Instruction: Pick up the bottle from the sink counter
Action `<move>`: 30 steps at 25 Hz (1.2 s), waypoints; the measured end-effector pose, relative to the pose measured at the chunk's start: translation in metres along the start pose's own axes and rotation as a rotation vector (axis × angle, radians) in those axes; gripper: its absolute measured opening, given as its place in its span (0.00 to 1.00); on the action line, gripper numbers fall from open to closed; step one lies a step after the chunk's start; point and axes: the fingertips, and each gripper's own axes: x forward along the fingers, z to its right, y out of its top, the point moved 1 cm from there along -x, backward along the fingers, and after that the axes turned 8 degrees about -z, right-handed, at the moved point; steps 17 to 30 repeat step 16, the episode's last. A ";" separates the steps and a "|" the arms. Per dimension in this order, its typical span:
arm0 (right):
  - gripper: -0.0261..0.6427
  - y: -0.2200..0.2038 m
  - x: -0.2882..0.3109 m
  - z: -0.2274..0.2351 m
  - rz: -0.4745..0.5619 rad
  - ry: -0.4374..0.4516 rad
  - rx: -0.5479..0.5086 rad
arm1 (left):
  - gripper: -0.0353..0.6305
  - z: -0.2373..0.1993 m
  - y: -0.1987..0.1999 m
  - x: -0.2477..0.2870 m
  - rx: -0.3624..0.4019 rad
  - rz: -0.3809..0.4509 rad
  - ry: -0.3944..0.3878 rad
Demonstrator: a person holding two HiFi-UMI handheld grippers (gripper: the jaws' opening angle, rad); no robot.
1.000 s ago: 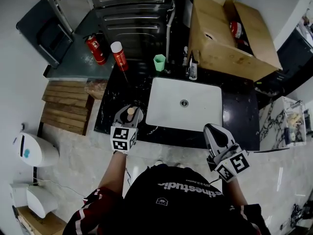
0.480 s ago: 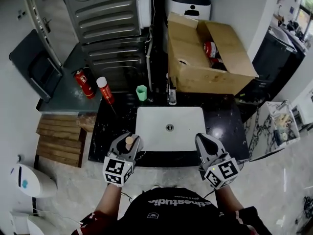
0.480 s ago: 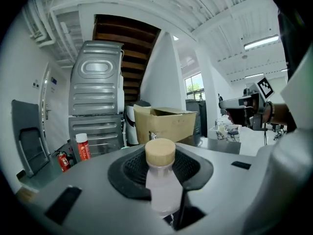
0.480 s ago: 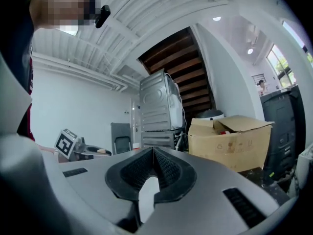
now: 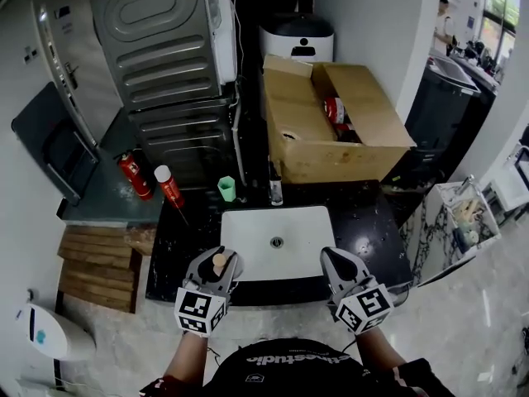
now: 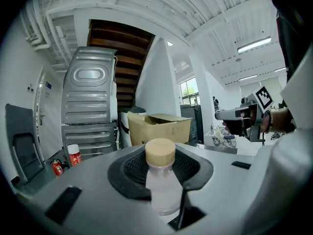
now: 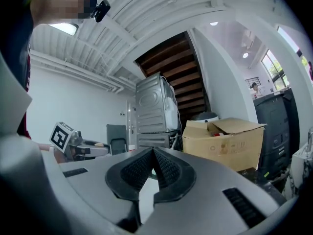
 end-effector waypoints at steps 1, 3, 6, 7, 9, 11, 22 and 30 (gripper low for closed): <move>0.10 0.000 0.000 0.001 0.002 0.001 0.006 | 0.24 0.001 0.002 0.000 0.002 0.003 -0.002; 0.10 0.001 -0.001 0.001 0.006 0.004 0.008 | 0.24 0.004 0.006 0.001 0.007 0.006 -0.007; 0.10 0.005 -0.001 0.001 0.013 0.010 0.000 | 0.24 0.007 0.011 0.002 0.012 0.013 -0.013; 0.10 0.005 -0.001 0.001 0.013 0.009 0.000 | 0.24 0.007 0.012 0.003 0.014 0.014 -0.014; 0.10 0.004 0.000 0.002 0.011 0.009 0.002 | 0.24 0.008 0.014 0.003 0.015 0.015 -0.014; 0.10 0.004 0.001 0.001 0.012 0.013 -0.001 | 0.24 0.008 0.015 0.003 0.014 0.017 -0.014; 0.10 0.006 0.002 -0.001 0.017 0.026 -0.010 | 0.24 0.007 0.018 0.004 0.010 0.020 -0.016; 0.10 0.006 0.002 -0.001 0.017 0.026 -0.010 | 0.24 0.007 0.018 0.004 0.010 0.020 -0.016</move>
